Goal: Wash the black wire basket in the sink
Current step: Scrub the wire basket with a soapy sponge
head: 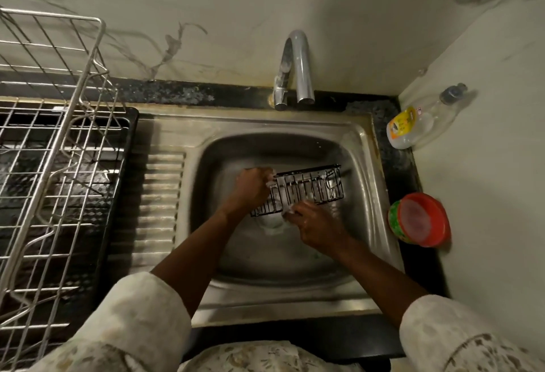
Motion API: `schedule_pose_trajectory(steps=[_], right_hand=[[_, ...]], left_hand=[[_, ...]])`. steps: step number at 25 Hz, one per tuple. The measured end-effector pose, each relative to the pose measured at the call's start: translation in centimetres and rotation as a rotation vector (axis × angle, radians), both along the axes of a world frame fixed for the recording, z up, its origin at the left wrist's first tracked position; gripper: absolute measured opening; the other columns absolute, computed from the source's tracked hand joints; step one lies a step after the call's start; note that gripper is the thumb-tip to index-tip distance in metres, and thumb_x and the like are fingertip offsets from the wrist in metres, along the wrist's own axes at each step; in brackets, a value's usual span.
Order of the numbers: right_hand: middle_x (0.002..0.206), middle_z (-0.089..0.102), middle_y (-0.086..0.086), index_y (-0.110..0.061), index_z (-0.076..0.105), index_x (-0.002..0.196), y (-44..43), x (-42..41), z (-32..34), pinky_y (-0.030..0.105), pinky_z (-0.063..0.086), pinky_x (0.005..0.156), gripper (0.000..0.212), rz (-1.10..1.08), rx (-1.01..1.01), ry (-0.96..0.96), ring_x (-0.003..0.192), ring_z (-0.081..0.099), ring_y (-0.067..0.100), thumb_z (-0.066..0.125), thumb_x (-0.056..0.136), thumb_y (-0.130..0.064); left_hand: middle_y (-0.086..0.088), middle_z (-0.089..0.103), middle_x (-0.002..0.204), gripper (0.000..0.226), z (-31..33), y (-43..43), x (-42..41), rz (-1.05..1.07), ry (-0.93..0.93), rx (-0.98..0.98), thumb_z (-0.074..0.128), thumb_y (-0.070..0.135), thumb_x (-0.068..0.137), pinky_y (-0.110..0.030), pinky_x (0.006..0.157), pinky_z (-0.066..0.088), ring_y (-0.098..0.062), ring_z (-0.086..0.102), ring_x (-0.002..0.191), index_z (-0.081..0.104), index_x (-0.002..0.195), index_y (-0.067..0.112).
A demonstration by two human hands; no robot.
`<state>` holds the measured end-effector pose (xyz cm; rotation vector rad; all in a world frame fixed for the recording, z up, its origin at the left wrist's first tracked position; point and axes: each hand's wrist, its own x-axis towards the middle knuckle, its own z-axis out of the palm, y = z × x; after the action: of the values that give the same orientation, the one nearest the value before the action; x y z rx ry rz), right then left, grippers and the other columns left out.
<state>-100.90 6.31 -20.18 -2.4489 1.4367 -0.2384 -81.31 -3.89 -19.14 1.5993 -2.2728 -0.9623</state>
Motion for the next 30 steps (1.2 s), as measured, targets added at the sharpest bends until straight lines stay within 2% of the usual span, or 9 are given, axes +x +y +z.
schedule_pose_trajectory(steps=[3, 6, 10, 16, 19, 21, 23, 26, 30], right_hand=[[0.107, 0.069, 0.01, -0.007, 0.074, 0.113, -0.9, -0.7, 0.3, 0.038, 0.057, 0.081, 0.046, -0.142, -0.042, -0.096, 0.099, 0.062, 0.027, 0.058, 0.076, 0.014], [0.099, 0.071, 0.012, -0.004, 0.077, 0.107, -3.9, 0.6, 1.5, 0.032, 0.055, 0.079, 0.04, -0.276, -0.196, -0.215, 0.093, 0.063, 0.025, 0.047, 0.082, 0.004], [0.094, 0.072, 0.015, -0.001, 0.078, 0.101, -7.3, -0.7, 1.6, 0.039, 0.059, 0.073, 0.047, -0.257, -0.172, -0.098, 0.085, 0.067, 0.034, 0.065, 0.061, 0.02], [0.1, 0.07, 0.013, -0.003, 0.075, 0.11, -0.3, -1.4, 1.5, 0.038, 0.059, 0.078, 0.037, -0.206, -0.093, -0.043, 0.092, 0.066, 0.029, 0.06, 0.079, 0.011], [0.091, 0.072, 0.015, 0.0, 0.077, 0.102, -4.2, -0.9, 1.8, 0.038, 0.059, 0.071, 0.037, -0.284, -0.111, -0.073, 0.083, 0.067, 0.032, 0.045, 0.084, -0.002], [0.089, 0.072, 0.017, 0.001, 0.077, 0.1, -7.2, -0.4, 2.1, 0.04, 0.06, 0.069, 0.033, -0.317, -0.131, -0.063, 0.082, 0.067, 0.034, 0.059, 0.075, 0.013], [0.095, 0.071, 0.016, -0.002, 0.077, 0.102, -6.6, -1.0, 1.5, 0.042, 0.059, 0.073, 0.045, -0.32, -0.073, -0.072, 0.088, 0.065, 0.035, 0.065, 0.067, 0.023], [0.119, 0.064, 0.011, -0.012, 0.072, 0.12, -1.0, -3.1, 0.7, 0.041, 0.05, 0.093, 0.042, -0.419, 0.095, -0.078, 0.11, 0.057, 0.028, 0.057, 0.086, 0.009], [0.107, 0.07, 0.012, -0.008, 0.076, 0.109, -2.3, -3.3, 0.4, 0.028, 0.053, 0.088, 0.043, -0.522, -0.127, -0.118, 0.098, 0.065, 0.025, 0.06, 0.078, 0.019]], left_hand=[[-0.012, 0.073, 0.101, 0.025, 0.4, -0.5, 0.0, 0.009, -0.021, 0.051, 0.052, 0.017, 0.086, -0.042, 0.081, 0.055, -0.037, 0.068, 0.096, 0.07, 0.103, 0.015], [-0.013, 0.073, 0.109, 0.026, 0.1, -0.5, -0.3, 0.009, -0.056, 0.037, 0.058, 0.011, 0.089, -0.038, 0.085, 0.052, -0.035, 0.066, 0.103, 0.07, 0.112, 0.013], [-0.01, 0.073, 0.107, 0.028, -0.2, -0.6, -0.1, 0.011, -0.047, 0.061, 0.057, 0.009, 0.087, -0.037, 0.084, 0.054, -0.034, 0.067, 0.099, 0.07, 0.111, 0.016], [-0.009, 0.073, 0.11, 0.036, 0.0, -0.5, 0.0, -0.001, -0.055, 0.075, 0.055, 0.007, 0.085, -0.043, 0.09, 0.054, -0.033, 0.067, 0.101, 0.069, 0.116, 0.018], [-0.011, 0.073, 0.112, 0.038, 0.1, -0.8, -0.1, -0.011, -0.068, 0.1, 0.054, 0.006, 0.084, -0.042, 0.091, 0.054, -0.034, 0.066, 0.104, 0.069, 0.117, 0.017], [-0.011, 0.073, 0.111, 0.036, 0.4, -0.7, -0.2, 0.004, -0.066, 0.101, 0.055, 0.005, 0.085, -0.041, 0.09, 0.054, -0.034, 0.066, 0.104, 0.069, 0.116, 0.017], [-0.012, 0.073, 0.108, 0.033, 0.3, -0.7, -0.3, 0.009, -0.055, 0.091, 0.055, 0.004, 0.086, -0.039, 0.087, 0.054, -0.033, 0.066, 0.102, 0.069, 0.114, 0.015], [-0.012, 0.073, 0.107, 0.031, -0.2, -0.6, -0.2, 0.017, -0.043, 0.066, 0.055, 0.004, 0.087, -0.039, 0.086, 0.054, -0.034, 0.066, 0.1, 0.069, 0.113, 0.014], [-0.013, 0.073, 0.108, 0.032, -0.1, -0.6, -0.1, -0.006, -0.035, 0.065, 0.054, 0.003, 0.088, -0.037, 0.084, 0.054, -0.033, 0.067, 0.099, 0.069, 0.115, 0.012]])
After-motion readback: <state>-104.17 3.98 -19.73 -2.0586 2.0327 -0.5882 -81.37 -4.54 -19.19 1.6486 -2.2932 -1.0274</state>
